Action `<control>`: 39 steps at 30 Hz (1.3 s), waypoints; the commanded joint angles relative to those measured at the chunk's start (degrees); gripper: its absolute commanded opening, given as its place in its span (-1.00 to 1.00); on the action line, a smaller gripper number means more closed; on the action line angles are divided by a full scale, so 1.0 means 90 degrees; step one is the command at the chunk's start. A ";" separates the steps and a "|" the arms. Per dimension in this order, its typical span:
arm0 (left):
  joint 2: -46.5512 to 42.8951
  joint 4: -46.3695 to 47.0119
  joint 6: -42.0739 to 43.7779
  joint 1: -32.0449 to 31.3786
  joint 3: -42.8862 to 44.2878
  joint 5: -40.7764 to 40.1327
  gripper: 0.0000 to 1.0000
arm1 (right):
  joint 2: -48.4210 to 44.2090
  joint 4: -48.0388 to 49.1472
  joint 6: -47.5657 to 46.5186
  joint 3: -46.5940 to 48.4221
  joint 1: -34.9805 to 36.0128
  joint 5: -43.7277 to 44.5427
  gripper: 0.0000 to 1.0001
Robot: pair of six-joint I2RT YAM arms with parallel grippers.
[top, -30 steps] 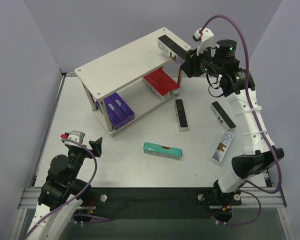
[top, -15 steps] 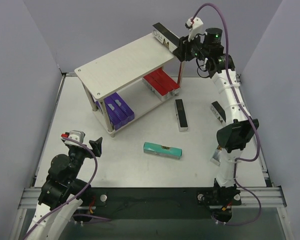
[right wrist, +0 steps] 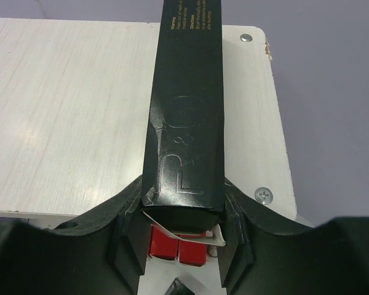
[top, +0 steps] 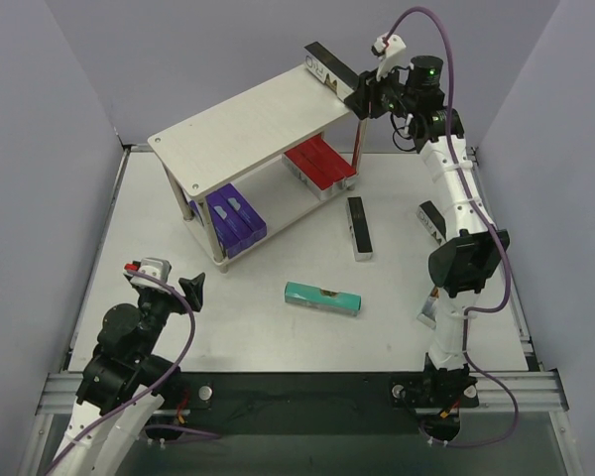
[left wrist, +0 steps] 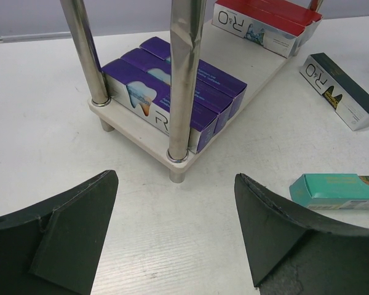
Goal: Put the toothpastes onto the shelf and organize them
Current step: Place the toothpaste on the shelf.
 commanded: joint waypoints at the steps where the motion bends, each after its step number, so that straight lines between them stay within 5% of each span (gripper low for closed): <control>1: 0.0067 0.0293 -0.0036 0.0055 0.0036 0.0086 0.75 | -0.0002 0.0685 -0.0070 0.0325 -0.0083 -0.0477 -0.38; 5: 0.0067 0.0293 -0.0036 0.0045 0.0036 0.0086 0.75 | -0.0002 0.0724 -0.0031 0.0296 -0.0083 -0.0419 -0.12; 11: 0.0057 0.0293 -0.0036 0.0055 0.0026 0.0095 0.75 | -0.0061 0.0803 0.0008 0.0159 -0.0112 -0.0311 -0.08; 20: 0.0076 0.0283 -0.0036 0.0045 0.0036 0.0105 0.74 | -0.0061 0.0988 0.0174 0.0003 -0.0171 -0.0360 -0.34; 39: 0.0096 0.0293 -0.0036 0.0055 0.0036 0.0134 0.74 | 0.0174 0.1223 0.0301 0.0110 -0.0307 -0.0790 -0.33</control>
